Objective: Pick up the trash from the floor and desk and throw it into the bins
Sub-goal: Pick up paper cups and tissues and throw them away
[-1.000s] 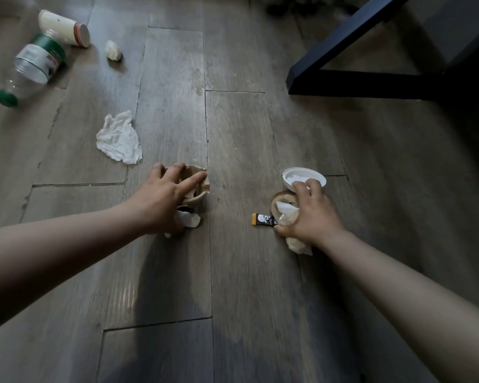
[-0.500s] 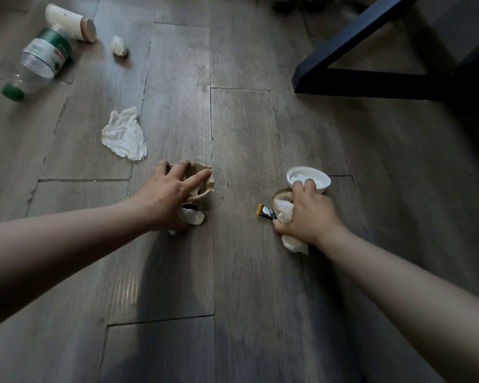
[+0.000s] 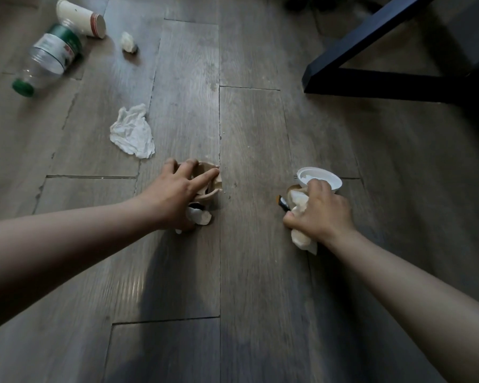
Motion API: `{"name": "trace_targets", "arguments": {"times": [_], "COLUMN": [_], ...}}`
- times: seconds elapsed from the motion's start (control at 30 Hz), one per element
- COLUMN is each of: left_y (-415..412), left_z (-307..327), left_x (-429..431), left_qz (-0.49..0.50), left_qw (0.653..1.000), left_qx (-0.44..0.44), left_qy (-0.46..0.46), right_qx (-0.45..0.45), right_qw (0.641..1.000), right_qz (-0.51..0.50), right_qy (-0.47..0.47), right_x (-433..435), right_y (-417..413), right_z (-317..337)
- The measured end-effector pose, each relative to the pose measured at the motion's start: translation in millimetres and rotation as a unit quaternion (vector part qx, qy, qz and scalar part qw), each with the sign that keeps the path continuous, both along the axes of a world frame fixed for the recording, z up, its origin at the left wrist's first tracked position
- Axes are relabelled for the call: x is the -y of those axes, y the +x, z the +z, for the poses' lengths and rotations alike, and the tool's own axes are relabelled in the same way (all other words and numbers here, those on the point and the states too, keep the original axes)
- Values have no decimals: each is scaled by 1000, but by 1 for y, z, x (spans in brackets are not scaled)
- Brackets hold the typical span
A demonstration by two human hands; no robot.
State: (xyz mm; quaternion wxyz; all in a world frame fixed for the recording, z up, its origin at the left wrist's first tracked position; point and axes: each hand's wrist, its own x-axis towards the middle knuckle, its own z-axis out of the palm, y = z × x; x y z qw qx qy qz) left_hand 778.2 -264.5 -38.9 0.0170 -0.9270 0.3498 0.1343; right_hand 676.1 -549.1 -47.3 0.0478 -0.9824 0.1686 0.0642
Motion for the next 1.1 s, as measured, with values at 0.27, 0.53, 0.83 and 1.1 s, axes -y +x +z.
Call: {"name": "trace_targets", "arguments": {"times": [0.27,0.53,0.83,1.1], "left_y": [2,1,-26,-26], "left_z": [11,22,49,81], "left_x": [5,5,3,-4], "left_qz": [30,95,161,184], "left_qw": [999,980,936,899], "left_qx": [-16,-120,-211,-229], "left_qy": [-3,-127,-232,-324], "right_qx": [46,58,74,92], "right_qw": [982,971,966,957], "right_qz": [-101,-103,-95,-108], "right_qy": [155,209,227,255], "right_x": [-4,-13,-31,-35], "right_y": [-12,-34,-48,-47], "right_z": [23,44,67,96]}}
